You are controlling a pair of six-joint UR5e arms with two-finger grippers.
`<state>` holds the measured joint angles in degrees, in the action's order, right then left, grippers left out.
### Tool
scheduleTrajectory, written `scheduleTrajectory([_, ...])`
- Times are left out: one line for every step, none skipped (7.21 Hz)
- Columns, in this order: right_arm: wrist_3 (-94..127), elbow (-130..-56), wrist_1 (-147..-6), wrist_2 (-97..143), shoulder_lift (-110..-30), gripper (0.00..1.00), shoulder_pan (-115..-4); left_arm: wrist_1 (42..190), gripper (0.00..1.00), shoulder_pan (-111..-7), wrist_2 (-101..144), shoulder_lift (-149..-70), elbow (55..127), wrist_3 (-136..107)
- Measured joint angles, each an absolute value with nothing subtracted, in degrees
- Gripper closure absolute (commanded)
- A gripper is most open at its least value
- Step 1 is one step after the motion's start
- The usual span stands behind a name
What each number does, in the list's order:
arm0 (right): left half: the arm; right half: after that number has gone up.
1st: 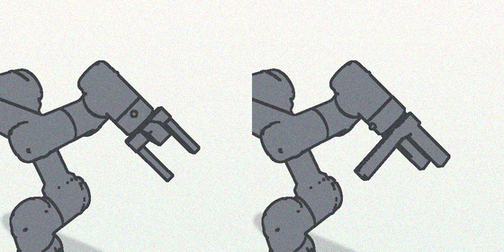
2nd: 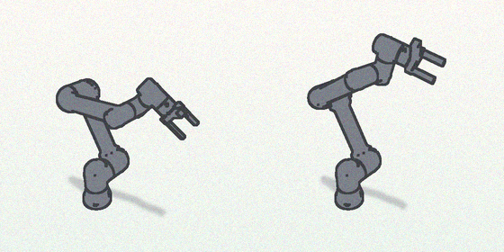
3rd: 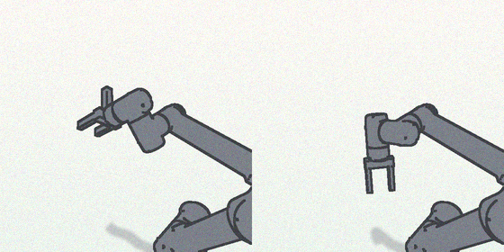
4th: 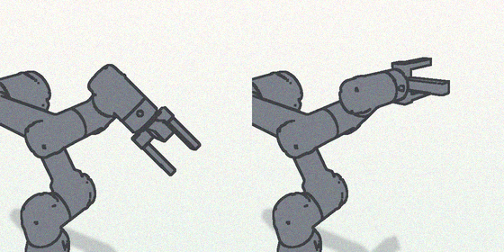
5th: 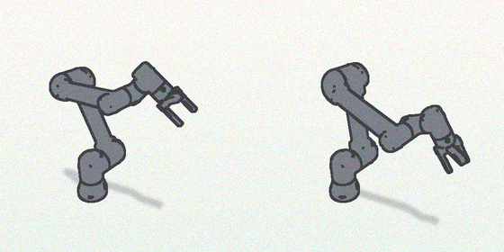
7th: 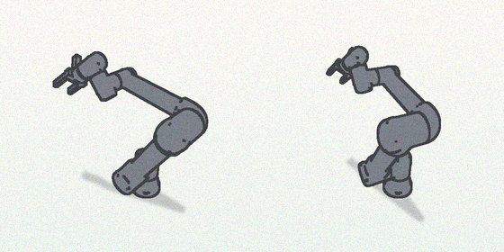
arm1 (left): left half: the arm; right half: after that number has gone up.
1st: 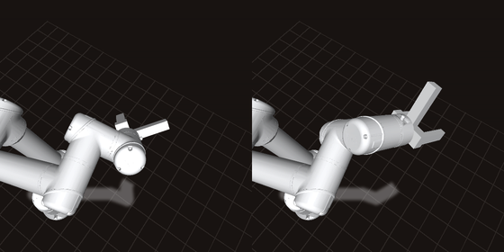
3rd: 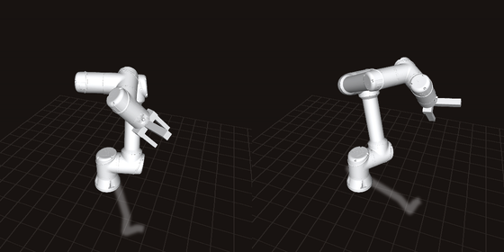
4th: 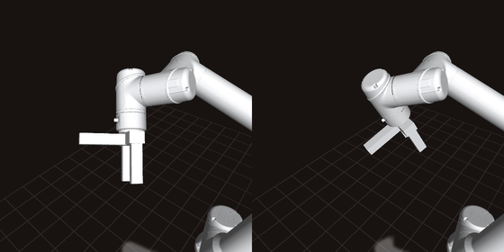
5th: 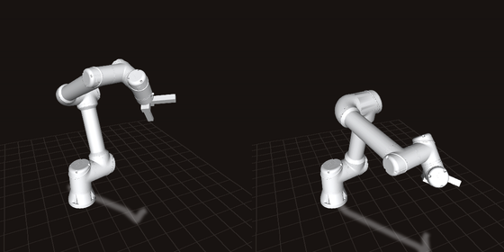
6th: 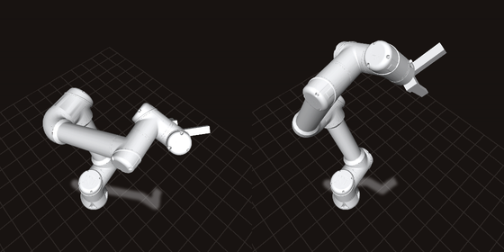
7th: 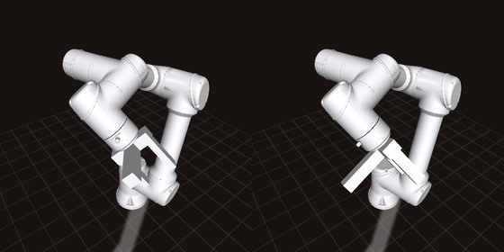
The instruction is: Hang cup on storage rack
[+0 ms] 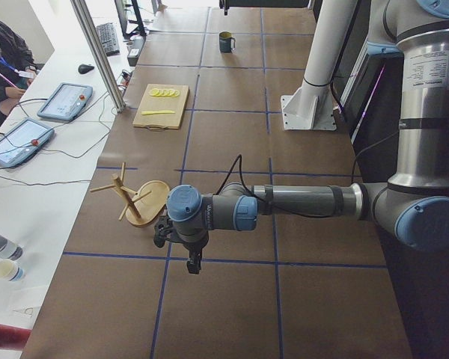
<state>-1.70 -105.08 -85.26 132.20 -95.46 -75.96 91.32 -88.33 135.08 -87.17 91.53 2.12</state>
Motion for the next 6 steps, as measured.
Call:
scheduleTrajectory([-1.5, -104.6, -85.2, 132.3, -94.8, 0.0, -74.5, 91.3, 0.0, -88.3, 135.1, -87.0, 91.5, 2.1])
scheduleTrajectory([0.1, -104.1, -85.2, 132.3, -93.8, 0.0, -73.2, 91.4, 0.0, -88.3, 135.2, -86.9, 91.5, 2.1])
scheduleTrajectory([2.5, -103.7, -85.1, 132.2, -92.6, 0.0, -71.8, 91.4, 0.0, -88.3, 135.3, -86.9, 91.6, 2.1])
scheduleTrajectory([4.2, -103.0, -85.1, 132.1, -91.6, 0.0, -70.5, 91.4, 0.0, -88.3, 135.4, -86.9, 91.6, 2.1])
scheduleTrajectory([4.9, -101.7, -85.1, 131.9, -91.0, 0.0, -69.4, 91.4, 0.0, -88.3, 135.4, -86.8, 91.6, 2.2])
scheduleTrajectory([5.2, -100.3, -85.1, 131.8, -90.4, 0.0, -68.3, 91.4, 0.0, -88.3, 135.4, -86.8, 91.6, 2.2])
